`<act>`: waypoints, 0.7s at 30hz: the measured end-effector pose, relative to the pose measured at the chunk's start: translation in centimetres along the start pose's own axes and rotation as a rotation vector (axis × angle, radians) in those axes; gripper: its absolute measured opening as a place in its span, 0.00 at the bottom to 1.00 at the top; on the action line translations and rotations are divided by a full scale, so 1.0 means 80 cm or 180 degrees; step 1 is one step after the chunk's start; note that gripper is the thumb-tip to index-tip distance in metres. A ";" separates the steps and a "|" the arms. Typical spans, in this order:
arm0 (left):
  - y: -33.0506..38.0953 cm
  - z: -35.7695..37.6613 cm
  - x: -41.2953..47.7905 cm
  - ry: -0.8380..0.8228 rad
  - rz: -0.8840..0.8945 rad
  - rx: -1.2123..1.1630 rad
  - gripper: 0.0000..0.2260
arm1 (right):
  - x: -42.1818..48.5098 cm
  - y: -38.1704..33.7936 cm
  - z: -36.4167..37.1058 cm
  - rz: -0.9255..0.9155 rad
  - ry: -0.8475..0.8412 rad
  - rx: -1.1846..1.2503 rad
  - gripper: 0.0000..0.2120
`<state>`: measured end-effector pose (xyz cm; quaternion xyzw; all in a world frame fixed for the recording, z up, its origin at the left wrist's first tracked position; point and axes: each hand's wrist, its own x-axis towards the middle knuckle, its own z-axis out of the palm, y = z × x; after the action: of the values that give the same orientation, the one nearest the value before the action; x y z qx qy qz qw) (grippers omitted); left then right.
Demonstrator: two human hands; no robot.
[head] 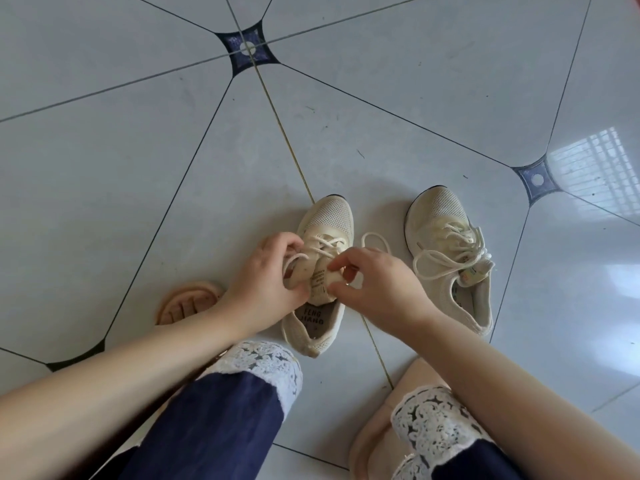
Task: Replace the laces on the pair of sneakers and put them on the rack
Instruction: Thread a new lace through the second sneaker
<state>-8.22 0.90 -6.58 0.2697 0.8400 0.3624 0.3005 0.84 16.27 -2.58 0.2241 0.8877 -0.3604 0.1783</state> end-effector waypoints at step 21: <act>0.020 -0.010 0.004 0.0134 0.0751 0.1309 0.08 | 0.000 -0.002 0.011 0.0218 0.0042 0.0335 0.09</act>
<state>-8.66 1.71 -4.99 0.4139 0.8649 0.2218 0.1772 0.85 15.54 -3.07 0.2658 0.8605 -0.3988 0.1727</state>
